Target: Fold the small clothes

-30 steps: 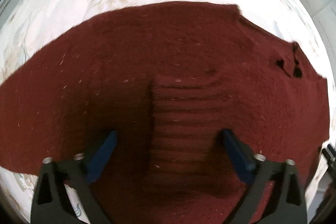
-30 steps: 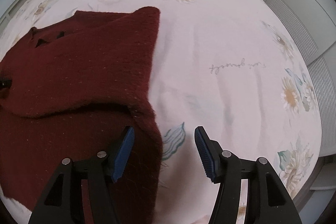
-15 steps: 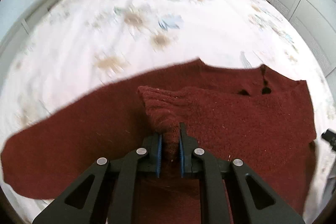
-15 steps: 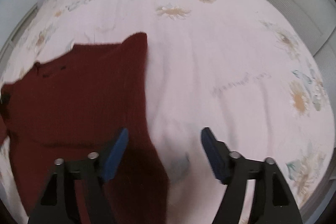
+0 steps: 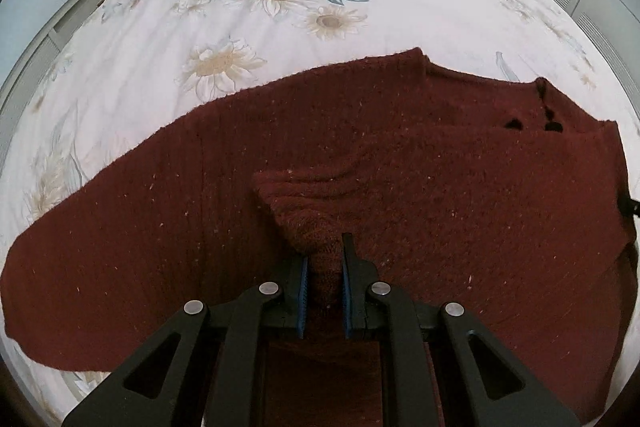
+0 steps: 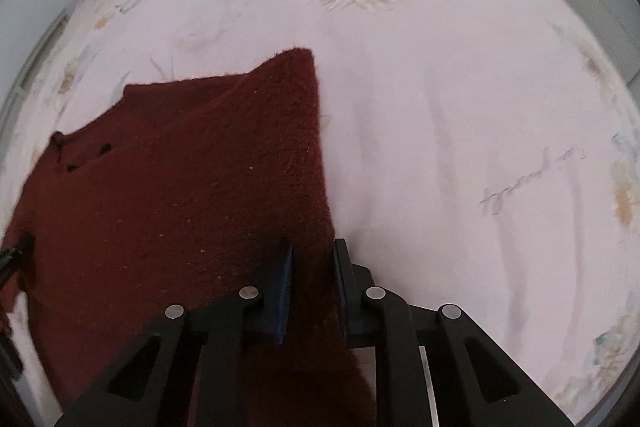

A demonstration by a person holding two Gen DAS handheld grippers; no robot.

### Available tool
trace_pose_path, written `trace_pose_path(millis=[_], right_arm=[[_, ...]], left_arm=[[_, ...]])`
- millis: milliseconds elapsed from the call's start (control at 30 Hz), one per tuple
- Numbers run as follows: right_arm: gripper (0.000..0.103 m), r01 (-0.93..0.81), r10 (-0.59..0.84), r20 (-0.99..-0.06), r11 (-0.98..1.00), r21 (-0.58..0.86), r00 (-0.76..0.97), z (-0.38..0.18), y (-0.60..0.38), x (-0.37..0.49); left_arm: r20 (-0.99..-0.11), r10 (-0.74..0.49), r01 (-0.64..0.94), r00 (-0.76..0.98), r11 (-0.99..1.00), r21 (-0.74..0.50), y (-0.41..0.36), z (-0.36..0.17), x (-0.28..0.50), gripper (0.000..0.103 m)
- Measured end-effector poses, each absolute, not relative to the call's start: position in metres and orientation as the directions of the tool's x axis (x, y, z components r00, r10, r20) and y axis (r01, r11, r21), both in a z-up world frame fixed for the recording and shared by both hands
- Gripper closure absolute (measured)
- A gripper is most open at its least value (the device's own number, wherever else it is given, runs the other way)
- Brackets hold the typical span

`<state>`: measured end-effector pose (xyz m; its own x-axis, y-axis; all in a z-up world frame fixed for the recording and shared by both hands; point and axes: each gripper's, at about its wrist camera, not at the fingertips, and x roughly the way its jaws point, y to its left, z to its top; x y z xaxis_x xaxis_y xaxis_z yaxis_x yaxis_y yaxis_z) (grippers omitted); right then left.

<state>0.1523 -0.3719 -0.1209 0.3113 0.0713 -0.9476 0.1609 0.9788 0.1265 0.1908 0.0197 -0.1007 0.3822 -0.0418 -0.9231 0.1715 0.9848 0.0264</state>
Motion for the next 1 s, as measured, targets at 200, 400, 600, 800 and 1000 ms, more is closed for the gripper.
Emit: trace_pose_path(millis=[200,400,600,800,1000], right_arm=[[0.085,0.153,0.007,-0.953,0.987,0.055,0.302,-0.129,-0.361,0.154],[0.061,0.14,0.0,-0.923,0.988,0.059,0.385,-0.1,-0.354,0.143],[0.021,0.052,-0.003,-0.86,0.998,0.028,0.509,-0.054,-0.319,0.128],[0.0,-0.066,0.032,-0.821,0.998,-0.007,0.571,-0.038,-0.26,0.121],[0.0,-0.153,0.053,-0.829,0.987,-0.04,0.557,-0.063,-0.205,0.122]], left_arm=[[-0.919,-0.004,0.163,0.394,0.984,0.066,0.021,-0.112,0.189,0.087],[-0.905,0.042,0.138,0.423,0.984,0.111,0.021,-0.099,0.185,0.062],[-0.873,-0.03,0.153,0.487,0.987,0.052,0.011,-0.064,0.174,0.002],[-0.824,-0.142,0.236,0.549,0.972,-0.01,-0.017,-0.035,0.159,0.001],[-0.83,-0.145,0.257,0.538,0.966,-0.002,-0.04,-0.051,0.152,0.001]])
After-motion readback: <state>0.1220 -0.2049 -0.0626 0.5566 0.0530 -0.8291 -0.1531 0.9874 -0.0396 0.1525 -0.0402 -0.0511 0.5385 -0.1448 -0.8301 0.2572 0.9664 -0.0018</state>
